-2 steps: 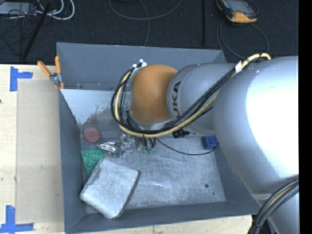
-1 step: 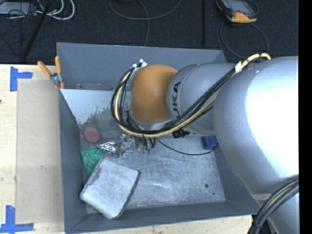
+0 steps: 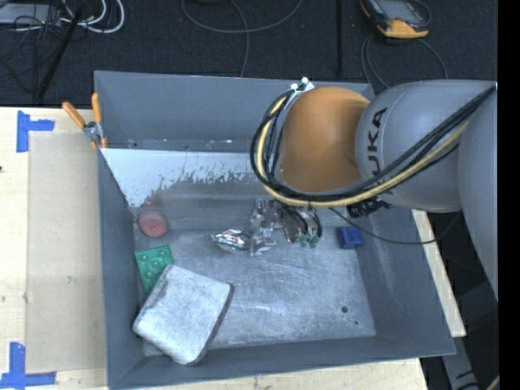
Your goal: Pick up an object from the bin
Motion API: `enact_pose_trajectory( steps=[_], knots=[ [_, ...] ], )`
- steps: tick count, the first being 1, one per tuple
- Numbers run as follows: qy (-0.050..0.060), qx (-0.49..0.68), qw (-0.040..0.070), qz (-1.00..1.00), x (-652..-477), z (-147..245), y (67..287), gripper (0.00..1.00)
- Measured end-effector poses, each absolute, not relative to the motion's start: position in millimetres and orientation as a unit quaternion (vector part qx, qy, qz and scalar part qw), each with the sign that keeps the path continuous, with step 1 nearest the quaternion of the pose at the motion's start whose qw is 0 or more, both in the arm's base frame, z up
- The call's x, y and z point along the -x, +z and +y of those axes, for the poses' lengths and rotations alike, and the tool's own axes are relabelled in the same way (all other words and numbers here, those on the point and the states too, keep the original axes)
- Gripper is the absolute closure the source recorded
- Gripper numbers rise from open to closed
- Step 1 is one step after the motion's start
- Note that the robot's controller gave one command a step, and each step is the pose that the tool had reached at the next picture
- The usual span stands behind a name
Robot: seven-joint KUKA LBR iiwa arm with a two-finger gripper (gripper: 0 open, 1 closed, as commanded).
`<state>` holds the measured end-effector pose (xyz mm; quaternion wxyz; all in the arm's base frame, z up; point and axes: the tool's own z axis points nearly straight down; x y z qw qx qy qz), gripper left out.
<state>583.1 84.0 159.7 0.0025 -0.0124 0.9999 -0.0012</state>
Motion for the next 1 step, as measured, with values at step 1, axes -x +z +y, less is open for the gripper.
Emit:
enact_pose_trajectory(
  steps=[1],
  knots=[
    [0.0, 0.023, 0.005, 1.0, -593.9, 79.7, 244.8, 1.0]
  ],
)
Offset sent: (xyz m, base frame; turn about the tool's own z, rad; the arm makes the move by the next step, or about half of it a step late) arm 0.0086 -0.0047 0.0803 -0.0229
